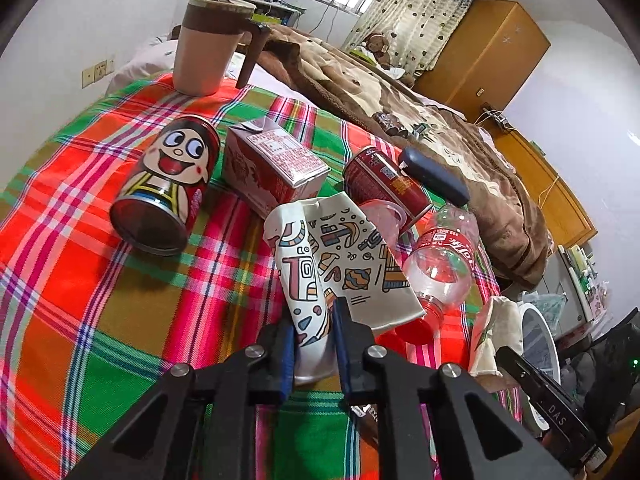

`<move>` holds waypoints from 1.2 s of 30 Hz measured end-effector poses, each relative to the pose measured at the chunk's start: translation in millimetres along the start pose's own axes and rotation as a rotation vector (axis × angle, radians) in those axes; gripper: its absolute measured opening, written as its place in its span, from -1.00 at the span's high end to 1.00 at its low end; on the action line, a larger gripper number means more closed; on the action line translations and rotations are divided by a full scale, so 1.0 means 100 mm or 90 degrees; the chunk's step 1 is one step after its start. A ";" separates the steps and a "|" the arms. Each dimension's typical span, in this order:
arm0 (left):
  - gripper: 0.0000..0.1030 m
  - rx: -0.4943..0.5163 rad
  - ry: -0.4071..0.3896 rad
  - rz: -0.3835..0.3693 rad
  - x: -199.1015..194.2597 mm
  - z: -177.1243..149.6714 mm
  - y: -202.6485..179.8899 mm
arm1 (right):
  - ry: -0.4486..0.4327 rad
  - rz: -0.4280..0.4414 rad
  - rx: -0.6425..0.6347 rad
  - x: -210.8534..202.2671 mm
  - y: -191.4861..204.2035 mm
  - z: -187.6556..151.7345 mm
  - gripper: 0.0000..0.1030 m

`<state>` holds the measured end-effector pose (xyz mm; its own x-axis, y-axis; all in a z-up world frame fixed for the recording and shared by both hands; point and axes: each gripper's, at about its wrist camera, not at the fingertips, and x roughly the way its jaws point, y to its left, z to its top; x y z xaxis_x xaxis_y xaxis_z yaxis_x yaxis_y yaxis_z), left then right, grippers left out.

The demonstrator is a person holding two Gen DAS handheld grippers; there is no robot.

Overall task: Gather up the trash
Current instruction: 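Grasp the printed paper wrapper with the left tool while the right tool grasps the white cloth bag, then carry both items over the wastebasket and open both tools to drop them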

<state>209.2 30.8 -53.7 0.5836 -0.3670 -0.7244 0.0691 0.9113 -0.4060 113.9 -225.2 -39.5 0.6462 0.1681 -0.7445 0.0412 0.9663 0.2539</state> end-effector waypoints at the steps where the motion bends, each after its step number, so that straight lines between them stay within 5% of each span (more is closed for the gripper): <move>1: 0.66 0.001 -0.001 0.002 -0.02 -0.01 0.00 | -0.001 0.000 0.000 -0.01 -0.01 0.00 0.87; 20: 0.66 0.082 -0.026 -0.009 -0.46 -0.13 -0.34 | -0.041 0.007 0.007 -0.29 -0.07 -0.02 0.88; 36: 0.66 0.175 -0.017 -0.056 -0.51 -0.32 -1.11 | -0.096 -0.015 0.037 -0.73 -0.39 -0.05 0.88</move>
<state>145.5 -57.9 10.8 0.5858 -0.4458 -0.6768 0.3359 0.8936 -0.2978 61.1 -274.1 2.3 0.7515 0.1096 -0.6506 0.0992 0.9561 0.2758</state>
